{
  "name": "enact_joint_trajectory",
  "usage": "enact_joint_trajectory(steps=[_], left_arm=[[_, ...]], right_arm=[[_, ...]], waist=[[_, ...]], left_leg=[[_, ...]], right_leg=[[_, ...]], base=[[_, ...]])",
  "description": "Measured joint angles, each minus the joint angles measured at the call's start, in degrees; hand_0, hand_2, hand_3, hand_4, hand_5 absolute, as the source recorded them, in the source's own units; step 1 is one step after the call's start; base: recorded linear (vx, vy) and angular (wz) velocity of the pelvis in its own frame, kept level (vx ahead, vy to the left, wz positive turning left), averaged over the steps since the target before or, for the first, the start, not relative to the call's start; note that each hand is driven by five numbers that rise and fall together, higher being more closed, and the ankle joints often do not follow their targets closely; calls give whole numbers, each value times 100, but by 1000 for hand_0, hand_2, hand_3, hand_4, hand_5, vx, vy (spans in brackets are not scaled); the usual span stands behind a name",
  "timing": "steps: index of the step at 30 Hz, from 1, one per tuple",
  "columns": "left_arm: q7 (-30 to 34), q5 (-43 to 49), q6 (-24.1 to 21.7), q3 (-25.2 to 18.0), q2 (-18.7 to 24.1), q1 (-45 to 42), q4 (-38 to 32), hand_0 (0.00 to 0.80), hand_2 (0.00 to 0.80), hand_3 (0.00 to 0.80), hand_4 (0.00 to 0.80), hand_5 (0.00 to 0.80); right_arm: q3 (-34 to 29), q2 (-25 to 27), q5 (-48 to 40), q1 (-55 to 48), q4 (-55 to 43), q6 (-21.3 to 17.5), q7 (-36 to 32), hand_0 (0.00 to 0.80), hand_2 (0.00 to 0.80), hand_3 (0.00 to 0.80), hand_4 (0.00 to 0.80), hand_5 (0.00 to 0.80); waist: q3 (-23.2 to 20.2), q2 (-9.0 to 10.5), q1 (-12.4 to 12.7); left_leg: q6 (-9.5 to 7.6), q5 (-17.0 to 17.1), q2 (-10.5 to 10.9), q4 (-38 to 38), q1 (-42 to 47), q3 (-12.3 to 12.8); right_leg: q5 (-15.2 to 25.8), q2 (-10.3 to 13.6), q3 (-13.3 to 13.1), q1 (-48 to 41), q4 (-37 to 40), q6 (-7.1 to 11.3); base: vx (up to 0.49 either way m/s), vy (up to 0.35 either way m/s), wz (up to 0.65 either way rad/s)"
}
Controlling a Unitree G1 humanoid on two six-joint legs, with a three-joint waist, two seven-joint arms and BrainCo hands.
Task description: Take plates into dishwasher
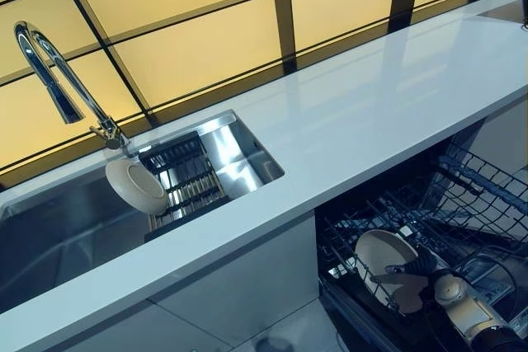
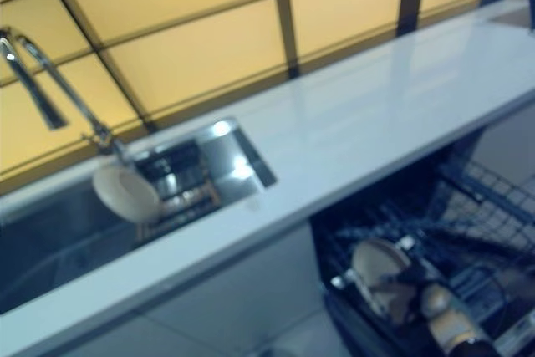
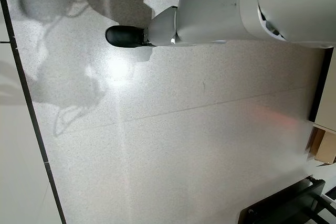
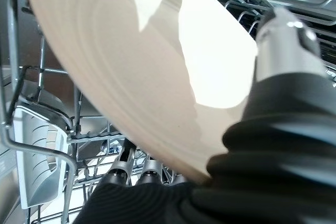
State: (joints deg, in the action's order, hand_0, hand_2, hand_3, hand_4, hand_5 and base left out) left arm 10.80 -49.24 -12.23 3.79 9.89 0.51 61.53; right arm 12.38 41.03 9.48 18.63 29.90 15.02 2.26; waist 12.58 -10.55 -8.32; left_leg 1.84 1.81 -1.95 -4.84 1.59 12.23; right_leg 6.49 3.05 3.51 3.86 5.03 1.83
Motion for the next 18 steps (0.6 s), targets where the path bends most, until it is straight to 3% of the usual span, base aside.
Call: enact_joint_trajectory(steps=[9,11,18], left_arm=[[-81,4,4,-30,11,12,-75,0,0,0,0,0],[-94,9,10,-55,42,16,-131,0,0,0,0,0],[-187,14,41,-100,301,59,-171,0,0,0,0,0]], right_arm=[[-335,143,0,-70,-200,120,-290,0,0,0,0,0],[-440,378,-13,-88,-354,160,-448,0,0,0,0,0],[-1060,1399,-125,-93,-647,292,-910,0,0,0,0,0]], waist=[[147,279,-22],[148,323,-19],[117,757,-49]], left_leg=[[0,-1,-1,-2,85,2],[0,-1,-1,-2,90,4],[13,-16,-23,-6,222,29]], right_leg=[[5,-9,-13,-80,-12,1],[22,-9,-15,-85,-13,-25],[25,-51,-149,-179,-13,-20]], base=[[24,-14,0],[21,-11,0],[36,-6,-7]])
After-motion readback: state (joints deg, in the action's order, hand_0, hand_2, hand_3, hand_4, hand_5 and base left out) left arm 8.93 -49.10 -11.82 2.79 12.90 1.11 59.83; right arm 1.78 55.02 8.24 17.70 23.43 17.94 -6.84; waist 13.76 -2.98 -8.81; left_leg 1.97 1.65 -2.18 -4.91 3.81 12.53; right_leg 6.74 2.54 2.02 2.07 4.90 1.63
